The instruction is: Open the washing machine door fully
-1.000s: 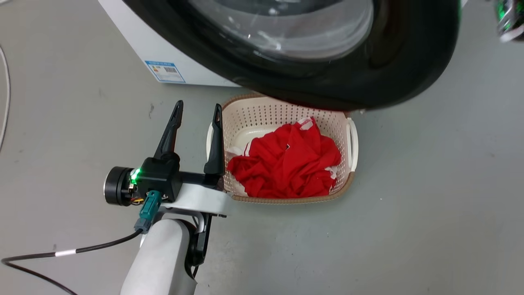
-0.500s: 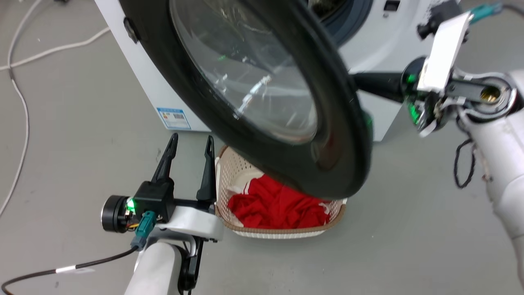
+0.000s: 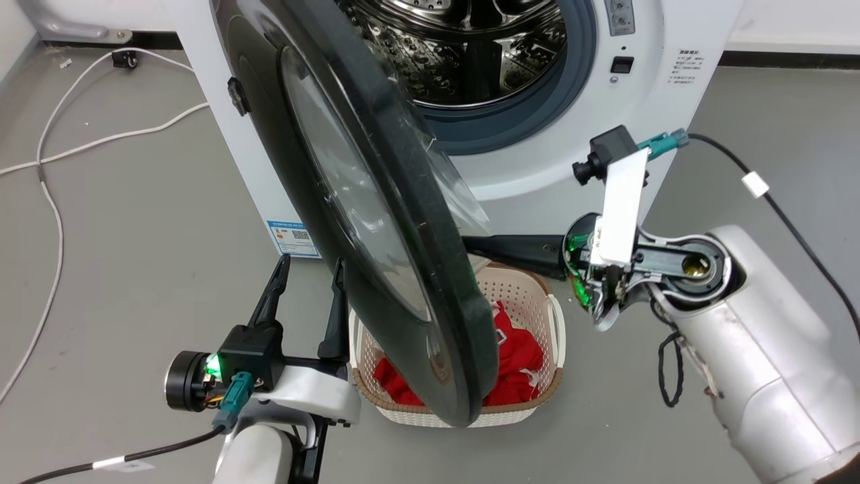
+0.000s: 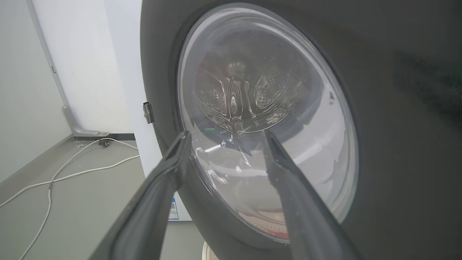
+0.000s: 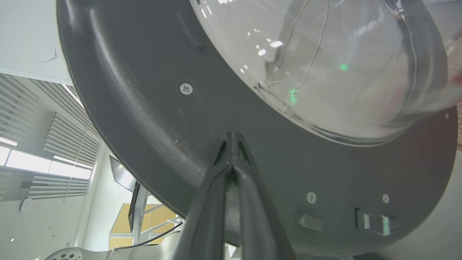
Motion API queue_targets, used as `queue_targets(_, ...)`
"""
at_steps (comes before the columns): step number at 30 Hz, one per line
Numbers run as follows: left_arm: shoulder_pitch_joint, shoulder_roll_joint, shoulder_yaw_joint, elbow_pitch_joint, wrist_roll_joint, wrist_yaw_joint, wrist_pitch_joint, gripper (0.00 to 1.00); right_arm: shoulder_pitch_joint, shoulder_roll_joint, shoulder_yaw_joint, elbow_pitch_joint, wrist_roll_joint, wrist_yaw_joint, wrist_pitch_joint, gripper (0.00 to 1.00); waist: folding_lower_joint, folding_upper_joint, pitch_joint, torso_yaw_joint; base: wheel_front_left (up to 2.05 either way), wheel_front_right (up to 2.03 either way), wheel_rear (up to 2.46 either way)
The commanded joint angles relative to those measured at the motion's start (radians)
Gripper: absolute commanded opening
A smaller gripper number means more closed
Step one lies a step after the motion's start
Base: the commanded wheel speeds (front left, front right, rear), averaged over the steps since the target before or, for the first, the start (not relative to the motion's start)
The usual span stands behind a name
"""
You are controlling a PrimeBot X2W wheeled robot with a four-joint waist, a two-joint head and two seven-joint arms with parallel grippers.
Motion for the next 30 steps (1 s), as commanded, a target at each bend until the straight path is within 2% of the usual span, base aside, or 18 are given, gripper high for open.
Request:
queue_targets(1, 0.007, 0.001, 0.002, 0.001, 0.006, -0.004, -0.003, 1.0, 0.023, 0.014, 0.007, -0.014, 0.003, 0.0, -0.013, 0.0, 0.0002, 0.0, -0.002, -0.001, 0.0, 0.0, 0.0)
queue_targets(4, 0.014, 0.001, 0.006, 0.003, 0.009, -0.007, -0.003, 1.0, 0.04, 0.018, -0.006, -0.031, -0.006, 0.0, -0.074, 0.0, 0.0002, 0.0, -0.008, -0.005, 0.0, 0.0, 0.0)
queue_targets(12, 0.036, 0.001, 0.018, 0.001, 0.006, -0.005, -0.003, 1.0, 0.122, -0.004, -0.12, -0.049, -0.1, 0.0, -0.44, 0.0, 0.0002, 0.0, -0.031, -0.028, 0.0, 0.0, 0.0)
queue_targets(16, 0.044, 0.001, 0.024, 0.009, 0.007, -0.012, -0.003, 1.0, 0.196, -0.029, -0.195, -0.072, -0.1, 0.0, -0.574, 0.0, 0.0002, 0.0, -0.049, -0.039, 0.0, 0.0, 0.0)
queue_targets(25, 0.07, 0.001, 0.04, 0.013, 0.009, -0.016, -0.003, 1.0, 0.416, -0.072, -0.304, -0.178, -0.108, 0.0, -0.772, 0.0, 0.0002, 0.0, -0.082, -0.063, 0.0, 0.0, 0.0)
queue_targets(30, 0.083, 0.001, 0.045, 0.01, 0.002, -0.016, -0.003, 1.0, 0.566, -0.072, -0.347, -0.252, -0.113, 0.0, -0.873, 0.0, 0.0002, 0.0, -0.088, -0.069, 0.0, 0.0, 0.0)
